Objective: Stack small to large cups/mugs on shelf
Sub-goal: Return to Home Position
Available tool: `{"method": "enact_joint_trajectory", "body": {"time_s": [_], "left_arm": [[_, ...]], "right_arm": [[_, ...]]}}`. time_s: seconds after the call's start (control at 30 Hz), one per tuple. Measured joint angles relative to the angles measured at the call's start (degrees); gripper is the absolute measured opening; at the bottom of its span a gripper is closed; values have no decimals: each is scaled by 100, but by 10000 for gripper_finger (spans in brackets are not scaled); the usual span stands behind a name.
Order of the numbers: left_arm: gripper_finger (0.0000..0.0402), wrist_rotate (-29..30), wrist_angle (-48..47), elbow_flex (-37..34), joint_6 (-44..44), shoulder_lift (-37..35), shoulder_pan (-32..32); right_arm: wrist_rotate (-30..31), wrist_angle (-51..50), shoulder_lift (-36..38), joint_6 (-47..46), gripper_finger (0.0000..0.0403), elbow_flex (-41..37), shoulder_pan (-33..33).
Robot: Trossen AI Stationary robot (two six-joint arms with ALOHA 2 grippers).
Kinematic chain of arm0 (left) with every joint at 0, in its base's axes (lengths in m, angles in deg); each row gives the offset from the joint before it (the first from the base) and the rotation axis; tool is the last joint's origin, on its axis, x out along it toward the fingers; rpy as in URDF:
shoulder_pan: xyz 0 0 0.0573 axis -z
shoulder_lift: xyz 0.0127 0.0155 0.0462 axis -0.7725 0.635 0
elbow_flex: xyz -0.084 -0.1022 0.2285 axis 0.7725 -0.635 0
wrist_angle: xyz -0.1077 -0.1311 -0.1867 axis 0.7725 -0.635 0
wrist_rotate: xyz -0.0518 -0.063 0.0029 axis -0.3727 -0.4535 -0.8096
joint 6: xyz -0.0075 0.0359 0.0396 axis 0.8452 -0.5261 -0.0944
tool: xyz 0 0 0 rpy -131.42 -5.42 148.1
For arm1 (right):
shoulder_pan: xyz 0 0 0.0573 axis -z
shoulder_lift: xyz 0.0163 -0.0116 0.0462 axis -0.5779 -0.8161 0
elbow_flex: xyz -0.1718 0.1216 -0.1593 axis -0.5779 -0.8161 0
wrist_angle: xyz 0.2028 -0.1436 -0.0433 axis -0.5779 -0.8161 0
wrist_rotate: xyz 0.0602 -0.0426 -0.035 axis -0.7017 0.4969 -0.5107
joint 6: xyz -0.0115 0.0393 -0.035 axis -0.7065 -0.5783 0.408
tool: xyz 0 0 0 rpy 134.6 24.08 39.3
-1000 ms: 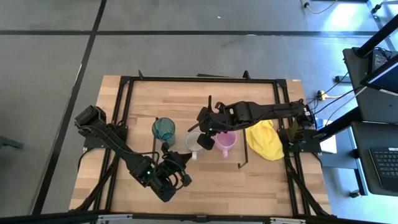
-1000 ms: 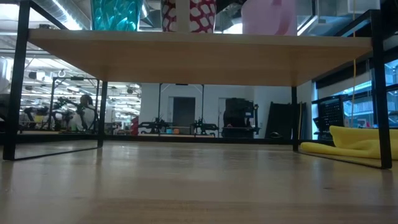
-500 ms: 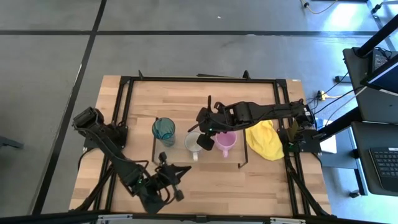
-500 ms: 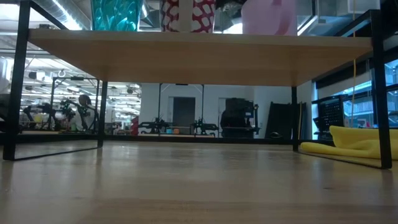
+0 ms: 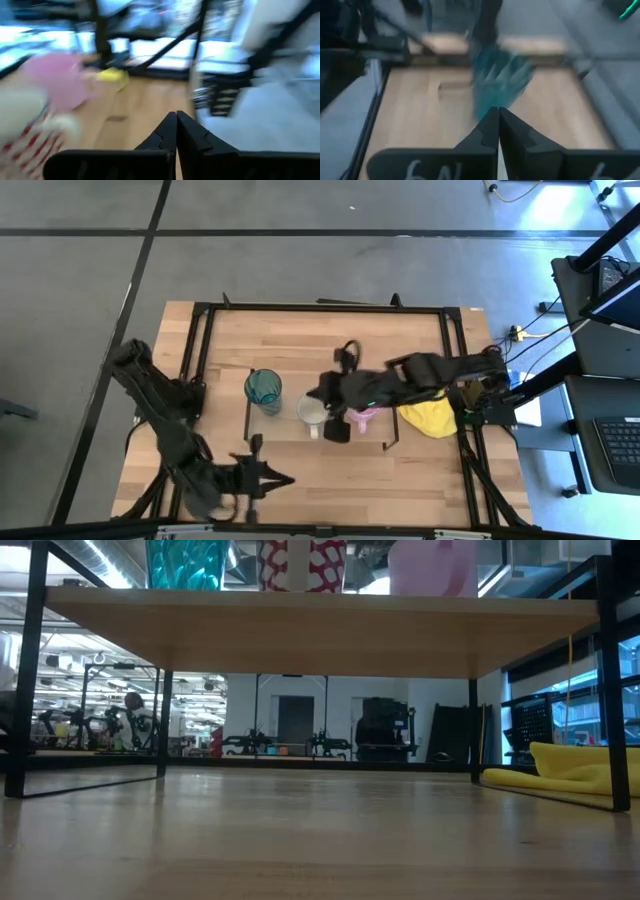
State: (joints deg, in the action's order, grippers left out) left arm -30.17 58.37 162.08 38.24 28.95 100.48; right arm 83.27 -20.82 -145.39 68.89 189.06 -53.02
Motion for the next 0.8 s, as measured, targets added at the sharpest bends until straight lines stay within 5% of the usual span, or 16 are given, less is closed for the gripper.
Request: {"method": "enact_joint_trajectory", "body": {"time_s": [0.1, 0.23, 0.53, 0.7, 0.8], "left_arm": [[0, -994, 420, 0, -700, -608, -91], [0, -2234, 760, 2, -1514, -1384, -82], [0, -2271, 675, 7, -1291, -2806, 317], [8, -2282, 307, 9, -1385, -3328, 414], [21, -2891, -445, 9, -1964, -3589, 349]], "right_arm": [[484, -111, 4, 192, 13, 685, -141], [562, 737, 654, 95, 13, 205, -401], [-1307, 543, 1313, -891, 13, 104, -793], [-1977, 528, 1302, -328, 13, 105, -922], [-2203, 509, 1251, -198, 13, 102, -908]]}}
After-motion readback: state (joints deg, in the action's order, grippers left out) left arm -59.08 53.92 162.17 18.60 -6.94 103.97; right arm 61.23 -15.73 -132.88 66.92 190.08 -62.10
